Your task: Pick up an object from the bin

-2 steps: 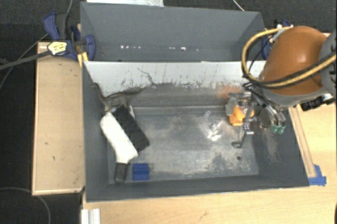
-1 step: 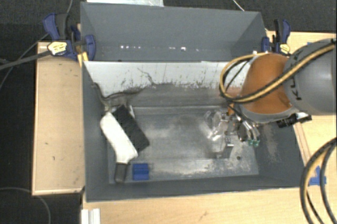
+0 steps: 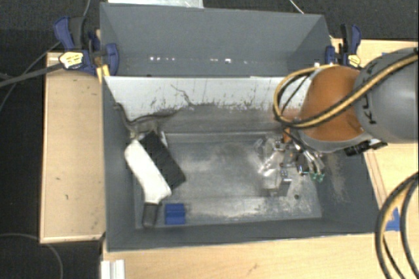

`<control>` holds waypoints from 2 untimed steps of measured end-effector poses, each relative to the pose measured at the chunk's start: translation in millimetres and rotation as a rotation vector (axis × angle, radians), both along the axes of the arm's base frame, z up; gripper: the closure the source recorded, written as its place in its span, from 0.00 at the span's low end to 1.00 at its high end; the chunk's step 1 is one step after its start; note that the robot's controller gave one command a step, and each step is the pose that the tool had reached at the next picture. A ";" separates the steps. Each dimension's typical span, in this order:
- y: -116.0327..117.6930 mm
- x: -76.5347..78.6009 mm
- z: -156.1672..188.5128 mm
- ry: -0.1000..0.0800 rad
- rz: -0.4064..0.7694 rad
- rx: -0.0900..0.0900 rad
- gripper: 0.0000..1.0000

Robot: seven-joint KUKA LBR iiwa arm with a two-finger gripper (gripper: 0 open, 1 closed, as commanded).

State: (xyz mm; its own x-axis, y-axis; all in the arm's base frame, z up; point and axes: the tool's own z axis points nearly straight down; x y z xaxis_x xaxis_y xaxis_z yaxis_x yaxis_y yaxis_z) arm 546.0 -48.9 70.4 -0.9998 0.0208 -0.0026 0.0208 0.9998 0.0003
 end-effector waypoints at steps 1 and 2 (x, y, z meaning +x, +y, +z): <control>-0.2 0.1 -0.5 0.000 -0.023 0.001 0.00; -8.2 8.6 0.1 -0.005 -0.187 0.000 0.00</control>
Offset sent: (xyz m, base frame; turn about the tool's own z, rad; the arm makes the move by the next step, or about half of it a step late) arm 0.0077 -0.0081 -0.0004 0.1879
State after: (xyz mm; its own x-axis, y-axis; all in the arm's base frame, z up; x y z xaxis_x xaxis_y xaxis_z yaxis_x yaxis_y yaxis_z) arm 554.6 -57.2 70.5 -0.9785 0.2062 -0.0071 0.2062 0.9785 0.0013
